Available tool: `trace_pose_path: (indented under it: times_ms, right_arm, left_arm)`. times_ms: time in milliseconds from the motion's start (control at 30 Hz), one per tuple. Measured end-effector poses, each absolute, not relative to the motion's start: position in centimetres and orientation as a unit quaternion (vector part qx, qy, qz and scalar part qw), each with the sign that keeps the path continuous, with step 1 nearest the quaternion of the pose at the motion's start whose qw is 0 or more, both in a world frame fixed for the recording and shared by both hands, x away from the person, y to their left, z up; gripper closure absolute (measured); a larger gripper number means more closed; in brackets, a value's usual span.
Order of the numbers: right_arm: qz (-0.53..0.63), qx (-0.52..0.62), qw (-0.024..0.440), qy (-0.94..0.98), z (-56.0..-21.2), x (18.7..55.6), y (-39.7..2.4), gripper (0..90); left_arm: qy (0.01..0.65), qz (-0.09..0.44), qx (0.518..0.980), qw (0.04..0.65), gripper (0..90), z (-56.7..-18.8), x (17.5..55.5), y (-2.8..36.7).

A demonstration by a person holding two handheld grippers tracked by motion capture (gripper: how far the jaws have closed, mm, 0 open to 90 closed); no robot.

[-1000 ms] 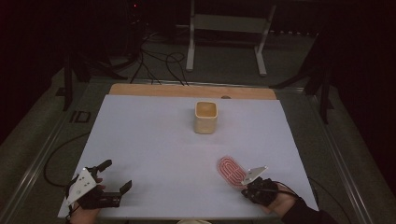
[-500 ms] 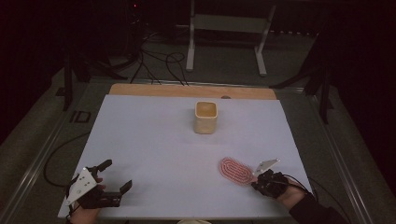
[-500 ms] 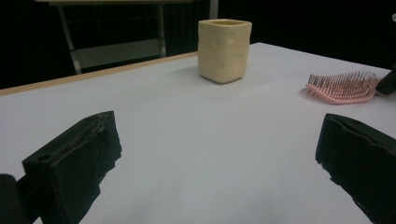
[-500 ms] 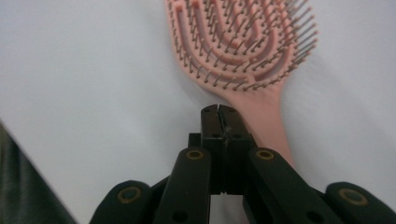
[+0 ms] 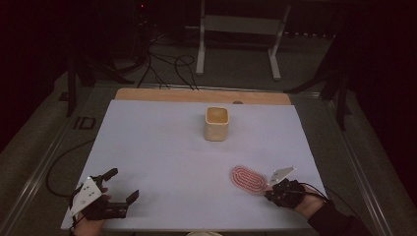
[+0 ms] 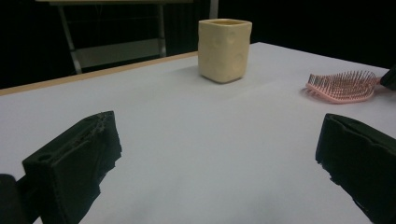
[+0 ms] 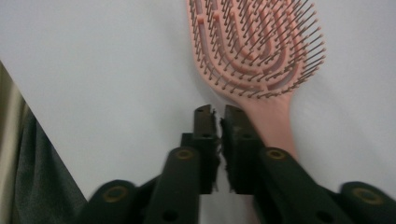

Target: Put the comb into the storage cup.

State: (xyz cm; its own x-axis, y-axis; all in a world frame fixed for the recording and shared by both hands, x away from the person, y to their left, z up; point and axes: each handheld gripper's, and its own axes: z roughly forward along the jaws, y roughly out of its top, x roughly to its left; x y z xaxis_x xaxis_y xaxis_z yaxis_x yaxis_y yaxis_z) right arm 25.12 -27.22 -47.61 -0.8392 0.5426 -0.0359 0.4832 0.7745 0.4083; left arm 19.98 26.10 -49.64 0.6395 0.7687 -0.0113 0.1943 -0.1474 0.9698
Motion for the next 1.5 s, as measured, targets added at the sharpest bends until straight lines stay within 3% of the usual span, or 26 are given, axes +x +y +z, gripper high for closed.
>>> trace_pose_path:
  times_ms: [200, 400, 800, 967, 1500]
  right_arm:
    - [0.184, 0.243, 0.061, 0.95, -47.6, 25.0, -27.1, 64.3]
    - [0.195, 0.224, 0.039, 0.954, -47.6, 24.9, -26.9, 40.3]
    - [0.185, 0.238, 0.042, 0.952, -46.9, 25.4, -27.3, 15.4]
    - [0.182, 0.233, 0.042, 0.954, -46.5, 25.6, -27.6, 8.6]
    - [0.17, 0.22, 0.035, 0.96, -44.7, 26.7, -28.6, 9.1]
  left_arm:
    - [0.338, 0.257, 0.712, 0.559, 0.2, -49.6, 19.9, 26.1]
    - [0.336, 0.258, 0.714, 0.558, 0.2, -49.6, 20.0, 26.1]
    - [0.337, 0.257, 0.714, 0.558, 0.2, -49.7, 20.0, 26.1]
    - [0.338, 0.257, 0.714, 0.557, 0.2, -49.7, 20.0, 26.1]
    - [0.338, 0.256, 0.713, 0.558, 0.2, -49.7, 20.0, 26.1]
